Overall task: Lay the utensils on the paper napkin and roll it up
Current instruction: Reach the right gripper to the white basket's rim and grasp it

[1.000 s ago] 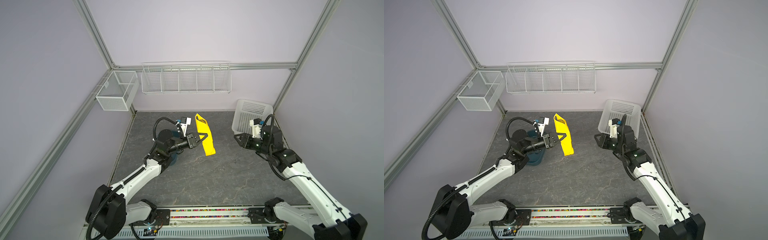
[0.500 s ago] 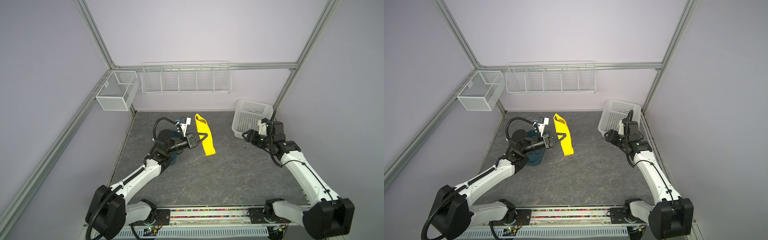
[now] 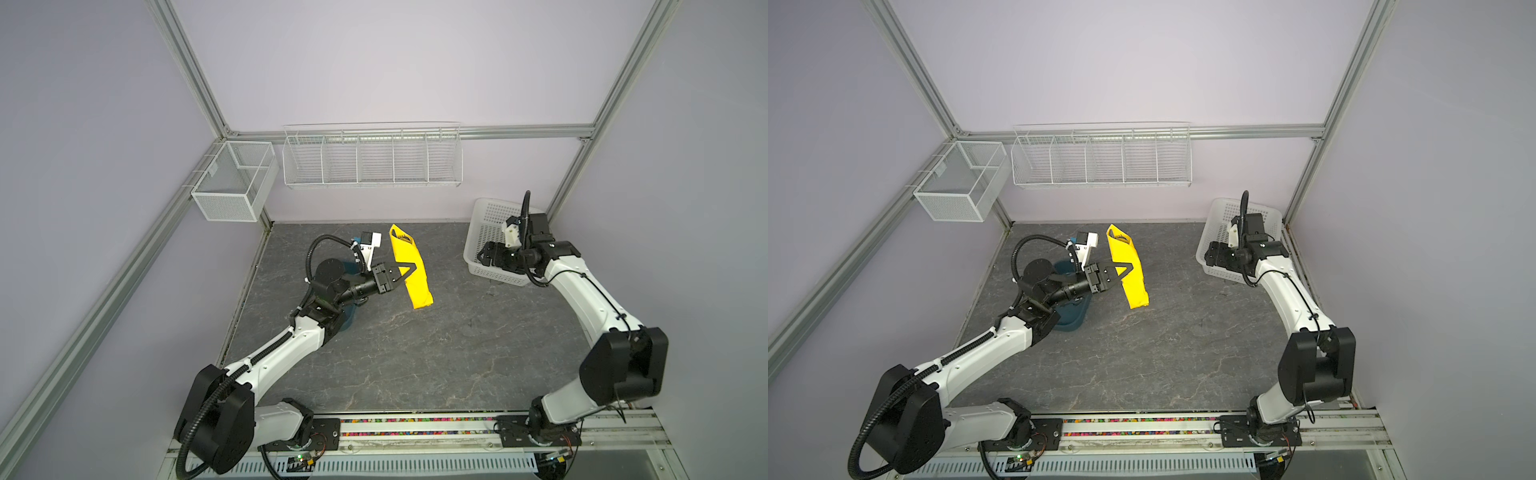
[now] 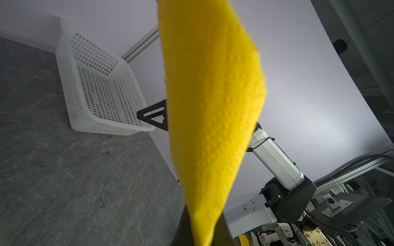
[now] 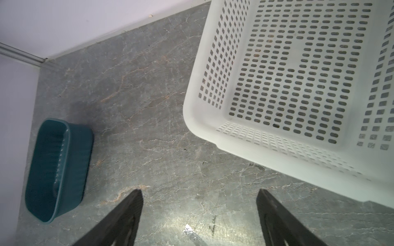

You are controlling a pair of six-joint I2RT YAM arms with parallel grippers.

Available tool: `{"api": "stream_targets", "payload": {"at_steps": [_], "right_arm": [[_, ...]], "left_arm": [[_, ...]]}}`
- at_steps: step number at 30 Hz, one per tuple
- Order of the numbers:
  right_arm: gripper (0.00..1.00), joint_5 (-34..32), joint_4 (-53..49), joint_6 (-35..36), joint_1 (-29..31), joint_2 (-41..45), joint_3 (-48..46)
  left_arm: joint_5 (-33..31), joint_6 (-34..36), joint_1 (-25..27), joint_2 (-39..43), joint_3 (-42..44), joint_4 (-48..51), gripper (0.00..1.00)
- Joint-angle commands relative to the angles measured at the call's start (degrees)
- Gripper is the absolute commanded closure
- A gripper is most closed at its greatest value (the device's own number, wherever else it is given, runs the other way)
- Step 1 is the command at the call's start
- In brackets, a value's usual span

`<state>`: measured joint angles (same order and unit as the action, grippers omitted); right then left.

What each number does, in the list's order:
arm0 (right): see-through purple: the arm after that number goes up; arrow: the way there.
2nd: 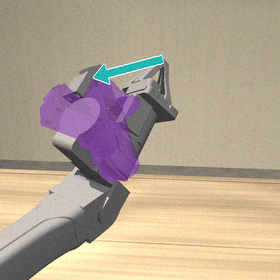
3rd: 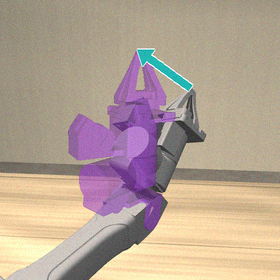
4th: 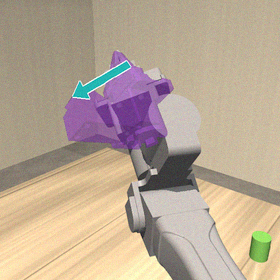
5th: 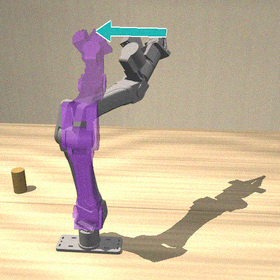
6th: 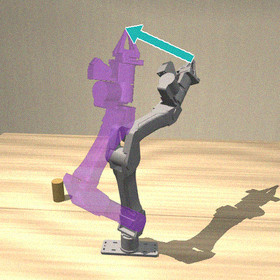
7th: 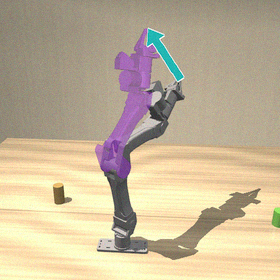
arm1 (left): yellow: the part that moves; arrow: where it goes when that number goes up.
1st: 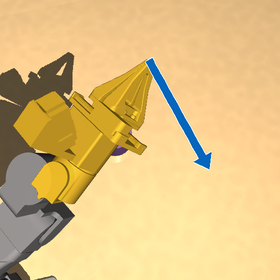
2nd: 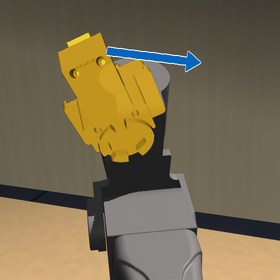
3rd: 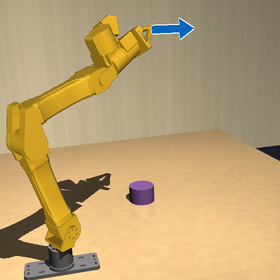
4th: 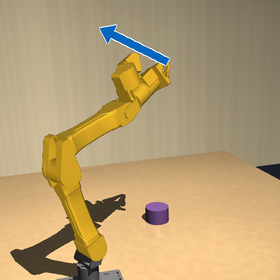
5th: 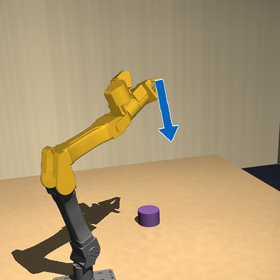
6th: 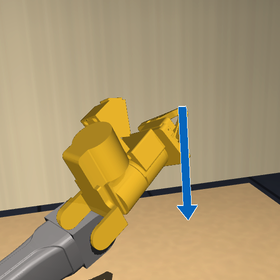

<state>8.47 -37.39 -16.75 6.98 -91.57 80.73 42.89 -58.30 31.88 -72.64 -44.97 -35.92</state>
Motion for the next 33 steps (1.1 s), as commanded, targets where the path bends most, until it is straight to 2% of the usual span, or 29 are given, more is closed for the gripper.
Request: {"api": "stream_targets", "payload": {"at_steps": [1,5,8,15,18,20,22,28,33], "right_arm": [[0.13,-1.0,-2.1,2.7,-1.0,-3.7,3.5],[0.12,2.4,-1.7,3.2,-1.8,-8.8,7.2],[0.05,5.9,-1.2,3.9,-2.4,-12.1,9.3],[0.03,9.7,-4.0,4.7,-3.4,-21.4,17.2],[0.01,14.0,-4.8,3.3,-4.1,-25.4,21.0],[0.1,16.7,-5.4,2.0,-4.3,-27.9,23.0],[0.12,20.2,-5.9,1.2,-4.4,-29.9,24.4],[0.12,25.2,-4.0,-0.6,-3.9,-31.0,23.3],[0.07,28.0,-3.5,3.0,-1.2,-29.5,19.4]], "left_arm": [[0.5,-0.7,-0.3,1.4,0.1,-2.1,1.0],[0.8,0.1,-0.4,2.1,0.1,-0.4,1.0],[0.8,0.3,-0.3,2.3,0.1,-0.1,1.0],[1.3,0.3,-0.4,2.1,-0.6,0.1,1.0],[1.2,0.5,-0.5,2.5,-0.6,0.8,1.0],[1.1,0.9,-0.5,2.7,-0.3,1.3,1.0],[1.0,1.2,-0.6,2.7,-0.1,1.4,1.0],[0.9,1.7,-1.0,3.4,0.0,2.5,1.0],[0.9,2.0,-1.2,3.2,-0.5,3.2,1.0]]}}
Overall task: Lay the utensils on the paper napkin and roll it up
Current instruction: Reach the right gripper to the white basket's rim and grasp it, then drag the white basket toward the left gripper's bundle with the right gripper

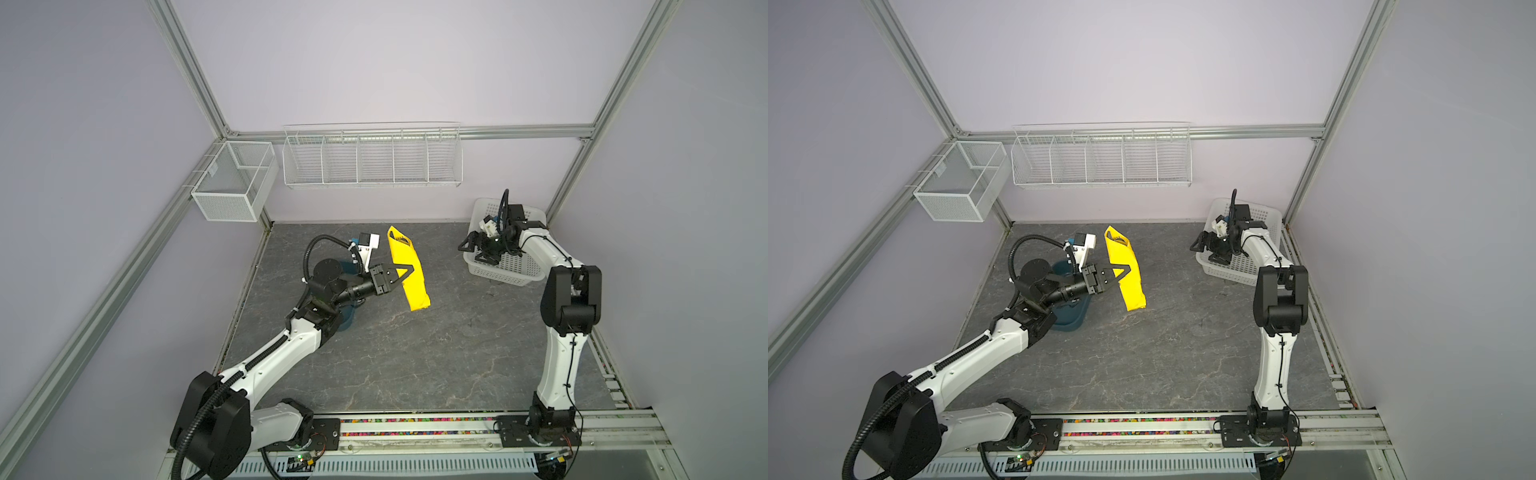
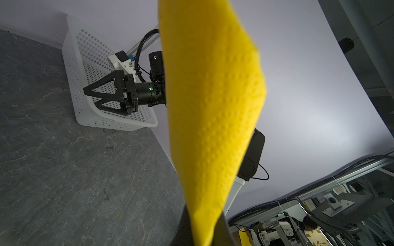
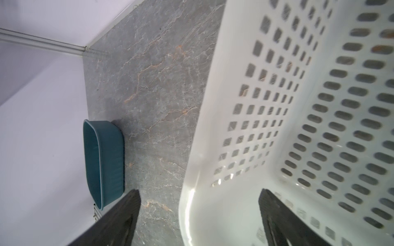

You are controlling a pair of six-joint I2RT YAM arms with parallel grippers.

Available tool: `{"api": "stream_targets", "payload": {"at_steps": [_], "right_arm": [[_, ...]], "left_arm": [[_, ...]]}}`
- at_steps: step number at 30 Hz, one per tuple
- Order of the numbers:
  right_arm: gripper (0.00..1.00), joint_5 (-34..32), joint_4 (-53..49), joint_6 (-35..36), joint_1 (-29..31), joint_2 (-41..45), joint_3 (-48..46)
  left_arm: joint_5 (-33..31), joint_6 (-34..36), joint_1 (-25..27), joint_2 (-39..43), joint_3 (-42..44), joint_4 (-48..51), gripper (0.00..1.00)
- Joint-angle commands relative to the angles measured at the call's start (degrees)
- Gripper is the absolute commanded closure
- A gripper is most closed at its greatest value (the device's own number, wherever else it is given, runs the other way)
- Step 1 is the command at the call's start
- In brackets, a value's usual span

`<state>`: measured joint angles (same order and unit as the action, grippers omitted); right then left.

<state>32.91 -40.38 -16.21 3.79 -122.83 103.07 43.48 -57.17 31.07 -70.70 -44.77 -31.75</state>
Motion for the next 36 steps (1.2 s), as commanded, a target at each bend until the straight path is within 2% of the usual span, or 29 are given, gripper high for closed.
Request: {"api": "stream_targets", "payload": {"at_steps": [1,6,8,12,15,20,24,26,29,34,36], "right_arm": [[0.06,3.7,0.6,2.9,2.7,2.4,-4.6],[0.0,4.6,5.2,3.9,6.7,6.4,-13.8],[0.02,5.4,9.2,3.4,7.6,9.2,-18.8],[0.05,7.3,14.2,2.0,13.1,14.9,-27.3],[0.07,6.1,16.4,1.5,18.4,18.0,-31.4],[0.07,0.8,15.4,3.6,29.7,19.0,-31.6],[0.06,0.4,15.3,4.1,35.7,18.5,-29.9],[0.06,-1.3,16.9,2.7,36.2,20.3,-30.6],[0.03,-7.4,17.7,1.9,35.4,25.8,-32.0],[0.01,-23.8,15.6,-2.5,29.3,37.2,-36.1],[0.03,-31.6,15.9,-7.4,24.7,42.6,-40.9]], "left_arm": [[0.3,0.8,-0.3,1.4,-0.6,-1.1,1.0],[-1.1,1.0,-0.5,2.6,0.4,-0.4,1.0],[-1.1,2.0,-0.7,3.6,0.2,1.7,1.0],[-3.2,5.2,-1.0,6.6,0.3,6.8,1.0],[-4.6,6.8,-1.8,8.2,0.2,9.6,1.0],[-4.5,7.3,-3.1,8.7,-0.7,11.0,1.0],[-4.1,7.0,-3.5,8.7,-1.5,11.1,1.0],[-4.3,6.9,-3.5,8.8,-1.7,11.1,1.0],[-4.2,6.9,-3.5,8.7,-1.8,11.0,1.0],[-2.7,5.9,-3.4,6.4,-1.7,9.1,1.0],[-1.7,4.8,-3.4,4.8,-1.6,7.3,1.0]]}}
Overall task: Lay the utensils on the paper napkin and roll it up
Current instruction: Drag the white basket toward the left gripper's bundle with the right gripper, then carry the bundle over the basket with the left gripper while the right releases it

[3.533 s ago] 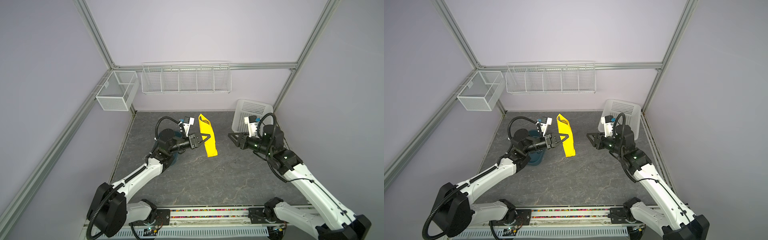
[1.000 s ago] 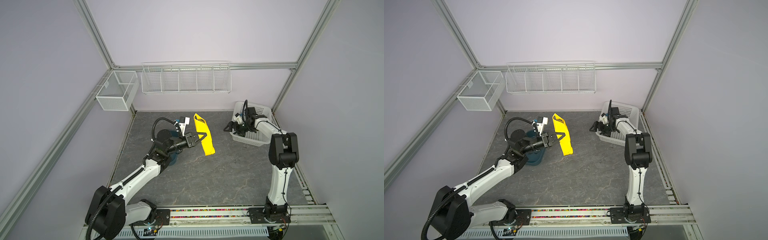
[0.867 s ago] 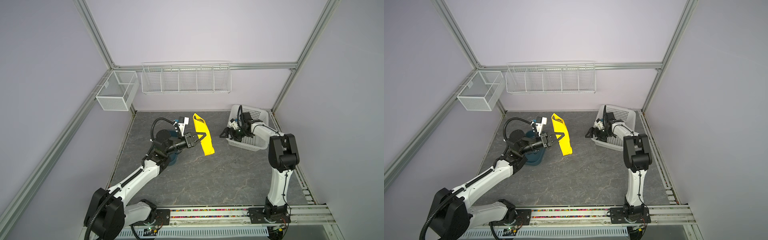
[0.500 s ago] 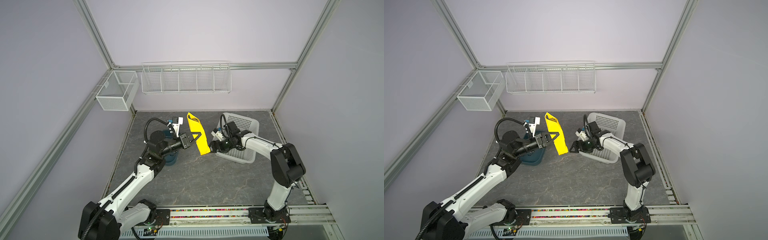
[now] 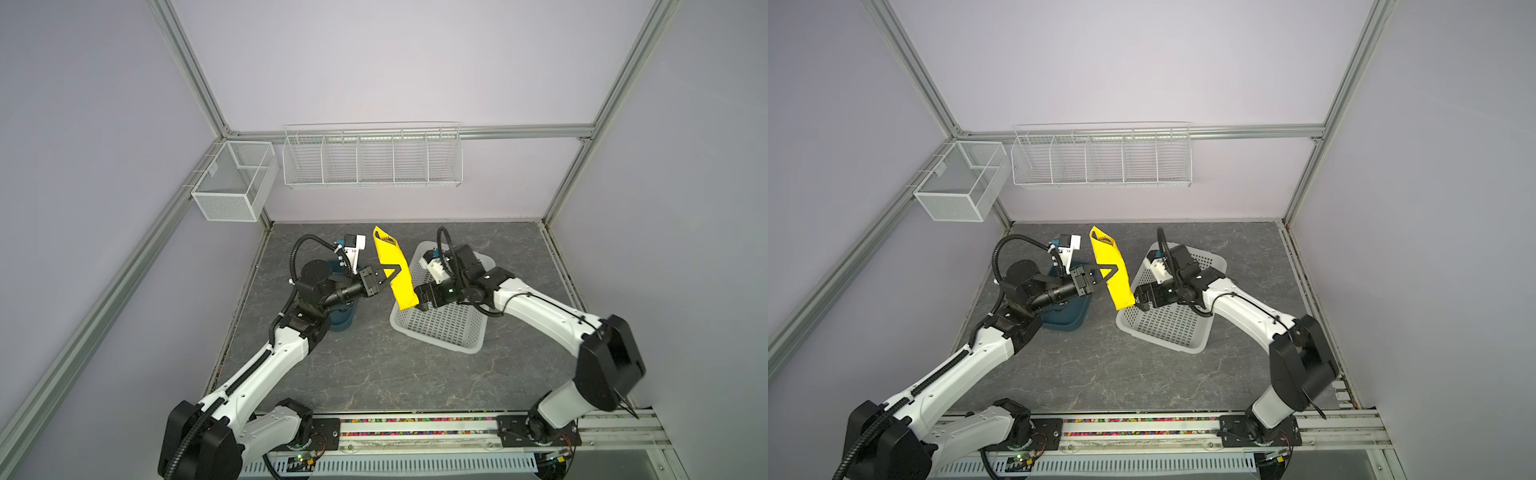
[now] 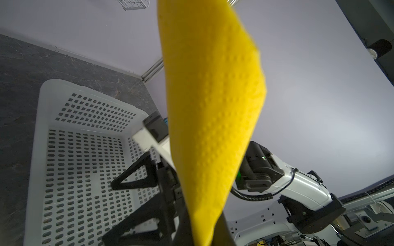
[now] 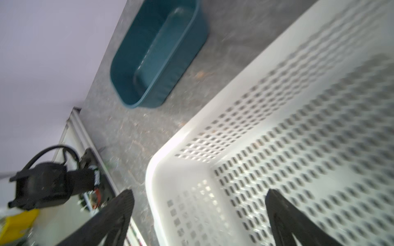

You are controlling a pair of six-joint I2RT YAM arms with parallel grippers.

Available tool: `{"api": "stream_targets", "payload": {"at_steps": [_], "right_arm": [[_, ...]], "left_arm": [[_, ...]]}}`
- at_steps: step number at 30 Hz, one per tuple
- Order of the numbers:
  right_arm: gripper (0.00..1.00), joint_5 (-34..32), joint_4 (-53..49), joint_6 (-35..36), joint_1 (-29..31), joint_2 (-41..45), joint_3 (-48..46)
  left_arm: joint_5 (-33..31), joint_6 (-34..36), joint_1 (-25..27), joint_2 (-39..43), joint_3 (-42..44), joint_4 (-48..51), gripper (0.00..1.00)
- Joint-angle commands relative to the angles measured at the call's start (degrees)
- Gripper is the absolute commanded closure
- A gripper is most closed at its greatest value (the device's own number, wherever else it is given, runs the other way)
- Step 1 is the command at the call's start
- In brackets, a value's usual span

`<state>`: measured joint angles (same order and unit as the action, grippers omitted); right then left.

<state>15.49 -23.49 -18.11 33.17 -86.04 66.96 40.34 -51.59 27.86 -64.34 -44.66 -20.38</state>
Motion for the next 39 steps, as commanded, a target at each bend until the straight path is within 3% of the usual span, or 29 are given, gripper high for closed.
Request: {"api": "stream_targets", "payload": {"at_steps": [1,6,8,13,22,30,39], "right_arm": [[0.05,-15.4,-0.1,-6.8,-6.6,8.2,-7.2],[0.09,-23.4,-2.4,-12.5,-14.5,17.1,-14.0],[0.11,-23.7,-2.6,-14.3,-17.2,18.8,-16.1],[0.11,-9.9,2.4,-14.4,-24.1,15.6,-19.6],[0.11,6.4,8.5,-8.7,-24.0,1.2,-10.3],[0.12,18.0,7.6,-3.2,-24.0,-8.9,-1.0],[0.11,15.9,2.3,-1.7,-24.4,-10.2,1.2]], "left_arm": [[1.8,-1.2,-0.2,-2.4,-1.7,-4.6,1.0],[5.7,-3.3,-0.2,-6.8,-2.1,-7.6,1.0],[6.6,-3.9,0.0,-8.3,-2.4,-8.5,1.0],[7.5,-4.5,1.3,-11.5,-3.0,-9.8,1.0],[6.7,-3.5,4.7,-19.4,-5.8,-8.1,1.0],[6.4,-0.4,6.5,-28.2,-13.0,-2.3,1.0],[6.3,-1.7,7.6,-39.5,-21.0,2.2,1.0]]}}
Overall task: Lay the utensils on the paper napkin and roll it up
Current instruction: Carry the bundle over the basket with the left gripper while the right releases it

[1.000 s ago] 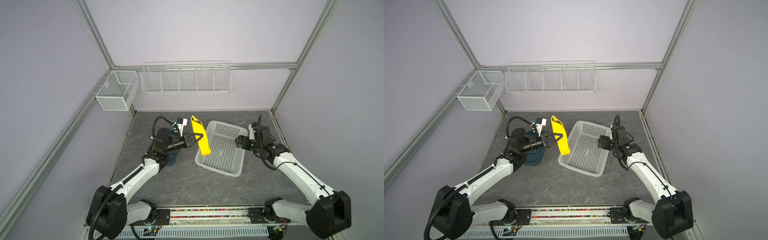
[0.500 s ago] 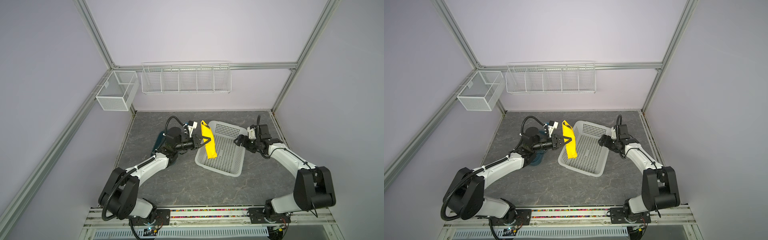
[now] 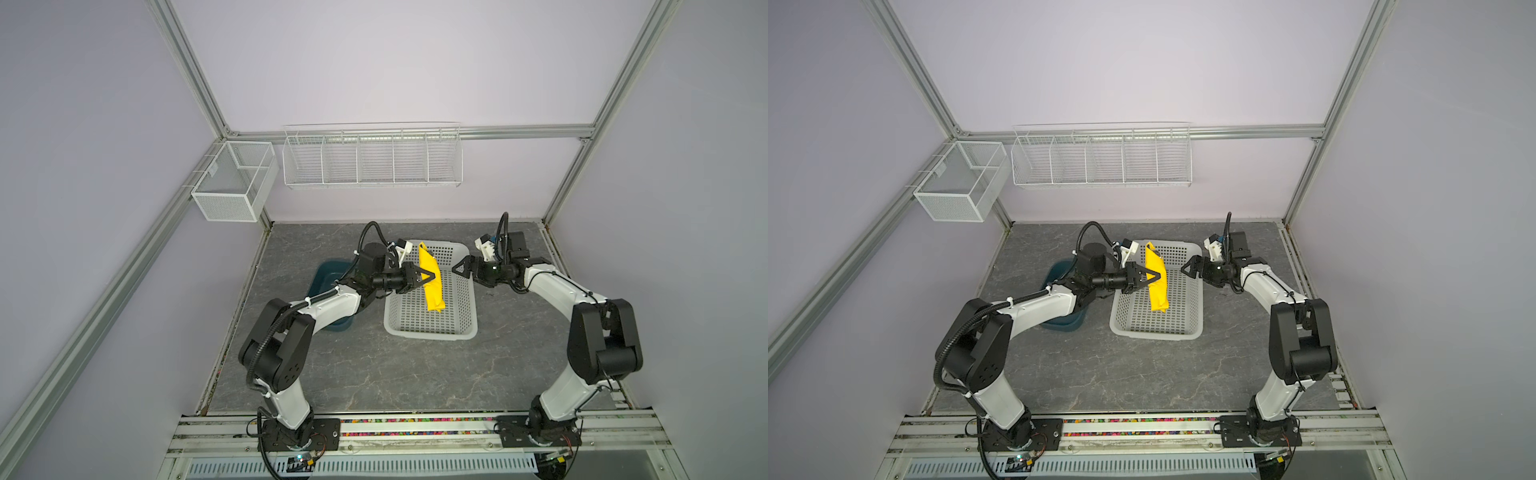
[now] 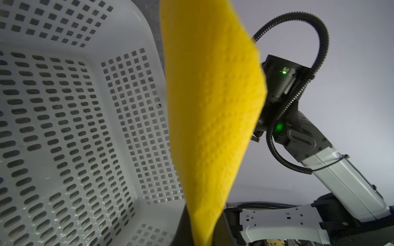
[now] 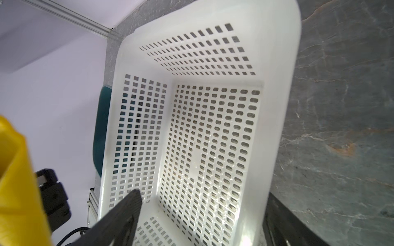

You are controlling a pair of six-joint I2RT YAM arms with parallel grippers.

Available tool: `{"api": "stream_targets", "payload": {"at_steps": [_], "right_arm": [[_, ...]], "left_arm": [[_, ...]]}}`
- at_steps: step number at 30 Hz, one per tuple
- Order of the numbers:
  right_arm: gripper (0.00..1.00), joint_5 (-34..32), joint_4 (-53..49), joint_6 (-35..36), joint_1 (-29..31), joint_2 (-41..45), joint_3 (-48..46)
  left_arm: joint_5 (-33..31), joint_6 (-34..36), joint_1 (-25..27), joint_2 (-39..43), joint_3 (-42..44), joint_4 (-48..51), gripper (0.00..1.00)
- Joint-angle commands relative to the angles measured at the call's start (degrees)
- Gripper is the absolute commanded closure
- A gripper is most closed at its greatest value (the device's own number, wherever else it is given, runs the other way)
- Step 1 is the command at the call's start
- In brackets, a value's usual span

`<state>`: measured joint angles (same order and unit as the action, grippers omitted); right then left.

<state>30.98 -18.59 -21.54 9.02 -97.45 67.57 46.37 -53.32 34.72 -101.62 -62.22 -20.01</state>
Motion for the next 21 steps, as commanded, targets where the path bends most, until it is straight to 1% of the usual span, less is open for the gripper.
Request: {"api": "stream_targets", "payload": {"at_steps": [1,4,7,10,14,18,21], "right_arm": [[0.12,-0.1,-3.6,1.3,-0.5,2.0,0.6],[0.12,-3.4,-4.7,-0.8,-1.1,6.1,-1.7],[0.11,-4.1,-3.5,-2.6,-1.4,10.5,-4.8],[0.12,-5.3,-4.9,-3.3,-1.4,14.0,-6.5],[0.11,-8.4,-6.8,-3.5,-1.5,19.5,-9.4],[0.12,-9.5,-9.7,-2.8,-1.5,24.3,-11.4],[0.11,-10.5,-11.1,-2.8,-1.4,27.6,-13.2]], "left_arm": [[-0.1,-0.5,0.9,-3.0,-3.9,1.9,1.0],[-1.5,-1.6,1.1,-5.2,-4.5,1.8,1.0],[-1.3,-1.5,1.6,-7.5,-6.5,3.0,1.0],[-1.0,0.0,2.7,-9.8,-9.6,6.4,1.0],[-4.0,4.2,4.7,-12.4,-14.7,15.1,1.0],[-7.6,9.6,6.5,-15.7,-21.7,26.3,1.0],[-8.8,10.6,7.4,-18.0,-25.2,28.8,1.0]]}}
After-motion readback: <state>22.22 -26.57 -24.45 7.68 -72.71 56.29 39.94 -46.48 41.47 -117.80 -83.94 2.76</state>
